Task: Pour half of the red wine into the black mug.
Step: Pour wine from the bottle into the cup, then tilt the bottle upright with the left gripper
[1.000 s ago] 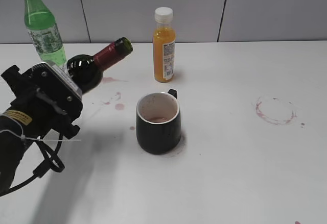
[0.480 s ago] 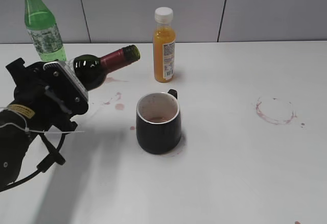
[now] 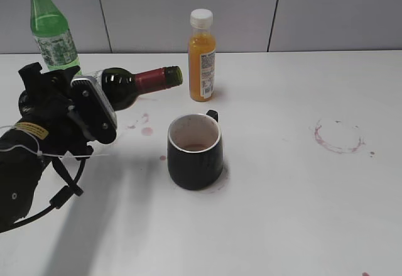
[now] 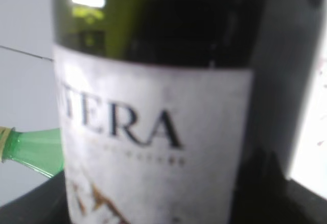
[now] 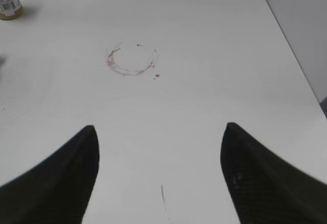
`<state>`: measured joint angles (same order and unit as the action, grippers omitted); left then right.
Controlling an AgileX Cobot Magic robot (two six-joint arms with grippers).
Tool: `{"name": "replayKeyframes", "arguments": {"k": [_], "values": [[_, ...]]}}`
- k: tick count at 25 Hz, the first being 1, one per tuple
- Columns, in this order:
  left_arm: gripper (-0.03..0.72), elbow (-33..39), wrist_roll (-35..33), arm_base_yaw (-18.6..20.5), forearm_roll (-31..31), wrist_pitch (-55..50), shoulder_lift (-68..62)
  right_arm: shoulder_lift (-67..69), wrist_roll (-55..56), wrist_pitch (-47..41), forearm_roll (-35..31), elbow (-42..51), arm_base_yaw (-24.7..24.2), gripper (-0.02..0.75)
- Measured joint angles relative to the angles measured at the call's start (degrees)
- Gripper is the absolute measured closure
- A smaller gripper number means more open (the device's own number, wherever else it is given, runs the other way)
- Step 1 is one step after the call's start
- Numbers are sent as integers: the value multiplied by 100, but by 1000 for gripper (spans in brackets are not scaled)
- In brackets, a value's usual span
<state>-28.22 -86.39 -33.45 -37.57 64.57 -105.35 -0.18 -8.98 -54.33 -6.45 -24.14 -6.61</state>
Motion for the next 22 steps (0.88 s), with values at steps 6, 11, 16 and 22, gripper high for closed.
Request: {"name": "replayKeyframes", "arguments": {"k": [6, 11, 16, 22], "values": [[143, 0, -422, 0, 37, 0, 0, 0, 0, 0, 0, 0, 0, 174], [143, 0, -833, 0, 37, 0, 0, 0, 0, 0, 0, 0, 0, 174], [143, 0, -1191, 0, 37, 0, -6, 0, 0, 5, 0, 0, 0, 174], [143, 0, -1612, 0, 31, -5, -22, 0, 0, 5, 0, 0, 0, 174]]}}
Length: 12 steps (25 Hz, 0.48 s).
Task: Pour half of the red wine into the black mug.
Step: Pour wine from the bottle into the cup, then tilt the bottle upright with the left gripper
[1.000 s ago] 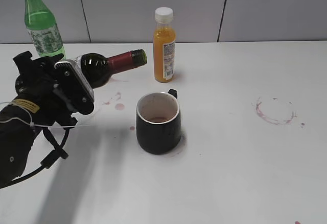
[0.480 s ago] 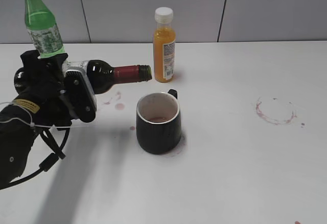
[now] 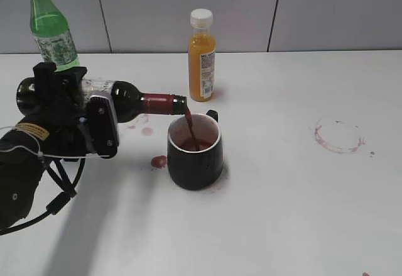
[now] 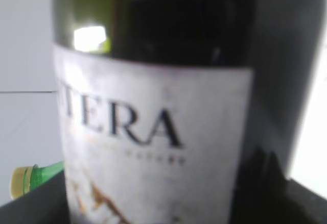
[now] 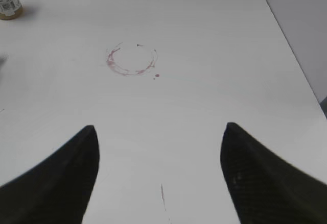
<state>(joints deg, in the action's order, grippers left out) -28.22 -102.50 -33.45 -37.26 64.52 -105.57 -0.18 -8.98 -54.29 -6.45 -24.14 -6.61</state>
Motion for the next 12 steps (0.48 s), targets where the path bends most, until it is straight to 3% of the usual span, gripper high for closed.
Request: {"name": "replayKeyframes", "arguments": {"k": [12], "values": [[143, 0, -513, 0, -6, 0, -2, 0, 0, 0, 0, 0, 0, 174]]}}
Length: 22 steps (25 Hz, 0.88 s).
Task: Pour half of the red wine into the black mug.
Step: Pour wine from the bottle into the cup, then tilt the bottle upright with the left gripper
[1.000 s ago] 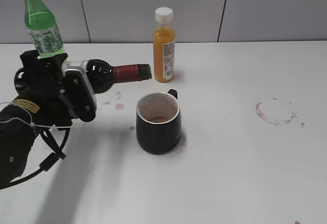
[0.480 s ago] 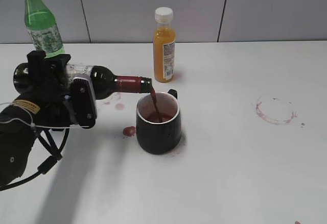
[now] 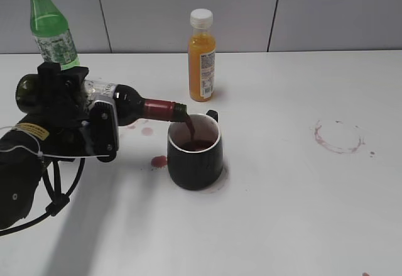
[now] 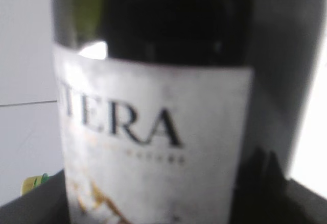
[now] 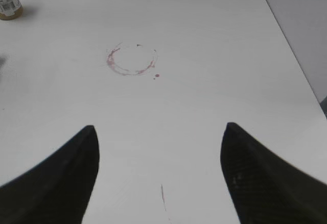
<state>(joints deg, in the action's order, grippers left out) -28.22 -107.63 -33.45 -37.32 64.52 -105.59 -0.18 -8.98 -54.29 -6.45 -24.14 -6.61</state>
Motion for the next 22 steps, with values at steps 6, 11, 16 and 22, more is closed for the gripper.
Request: {"name": "replayKeyframes", "arguments": {"k": [6, 11, 16, 22], "values": [[143, 0, -143, 0, -5, 0, 0, 0, 0, 0, 0, 0, 0, 174], [143, 0, -193, 0, -11, 5, 0, 0, 0, 0, 0, 0, 0, 174], [143, -7, -209, 0, -11, 5, 0, 0, 0, 0, 0, 0, 0, 174], [143, -7, -215, 0, -11, 10, 0, 0, 0, 0, 0, 0, 0, 174]]}}
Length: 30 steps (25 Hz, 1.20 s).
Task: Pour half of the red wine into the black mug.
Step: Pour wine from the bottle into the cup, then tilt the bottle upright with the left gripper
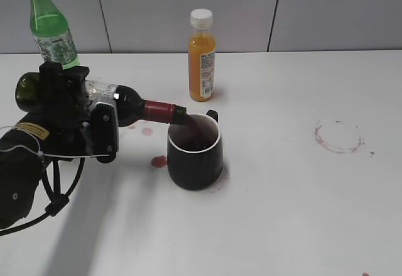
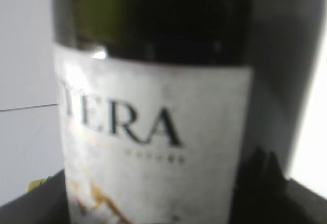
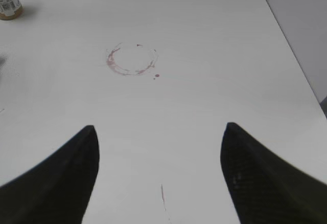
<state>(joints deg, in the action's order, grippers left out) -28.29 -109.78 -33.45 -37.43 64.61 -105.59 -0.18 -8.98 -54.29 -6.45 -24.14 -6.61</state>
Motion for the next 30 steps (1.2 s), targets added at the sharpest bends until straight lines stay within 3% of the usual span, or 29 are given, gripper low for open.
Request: {"name": "replayKeyframes", "arguments": {"k": [30], "values": [[143, 0, -5, 0, 21, 39, 0, 0, 0, 0, -5, 0, 0, 174]]}}
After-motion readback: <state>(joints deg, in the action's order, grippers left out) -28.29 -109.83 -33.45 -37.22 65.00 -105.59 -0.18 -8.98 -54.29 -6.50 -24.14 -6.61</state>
